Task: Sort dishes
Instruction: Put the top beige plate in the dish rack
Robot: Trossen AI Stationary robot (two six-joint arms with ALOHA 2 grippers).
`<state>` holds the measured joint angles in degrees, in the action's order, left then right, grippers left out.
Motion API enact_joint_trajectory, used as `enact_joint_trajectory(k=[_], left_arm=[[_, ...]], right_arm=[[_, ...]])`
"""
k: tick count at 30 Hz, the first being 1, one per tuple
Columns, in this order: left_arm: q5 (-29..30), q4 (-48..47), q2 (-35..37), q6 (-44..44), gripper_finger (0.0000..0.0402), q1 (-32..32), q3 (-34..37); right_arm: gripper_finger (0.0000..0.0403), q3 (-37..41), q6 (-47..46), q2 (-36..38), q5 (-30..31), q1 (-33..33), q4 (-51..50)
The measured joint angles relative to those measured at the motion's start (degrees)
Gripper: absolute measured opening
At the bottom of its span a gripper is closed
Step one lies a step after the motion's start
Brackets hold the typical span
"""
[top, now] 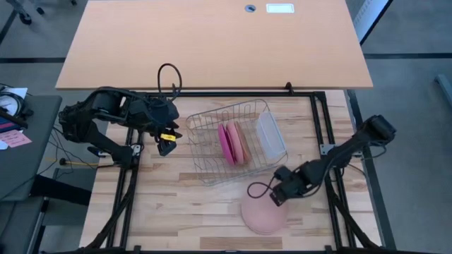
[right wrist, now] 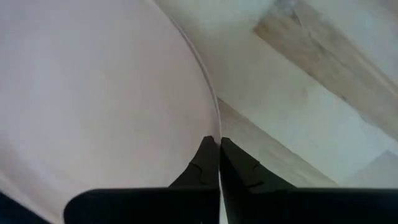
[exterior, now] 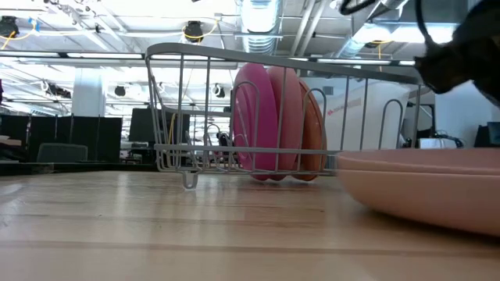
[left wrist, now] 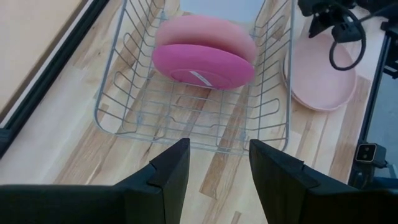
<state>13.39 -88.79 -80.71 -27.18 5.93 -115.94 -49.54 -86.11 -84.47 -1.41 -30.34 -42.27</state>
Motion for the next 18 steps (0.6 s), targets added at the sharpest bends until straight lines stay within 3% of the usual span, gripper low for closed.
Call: enact_joint_trajectory(k=[18], left_arm=[[0.6,0.1,0.0,-0.5,0.0162,0.0,0.0]], right_arm=[[0.0,-2.2,2.2,18.7,-3.3,4.9,-0.3]])
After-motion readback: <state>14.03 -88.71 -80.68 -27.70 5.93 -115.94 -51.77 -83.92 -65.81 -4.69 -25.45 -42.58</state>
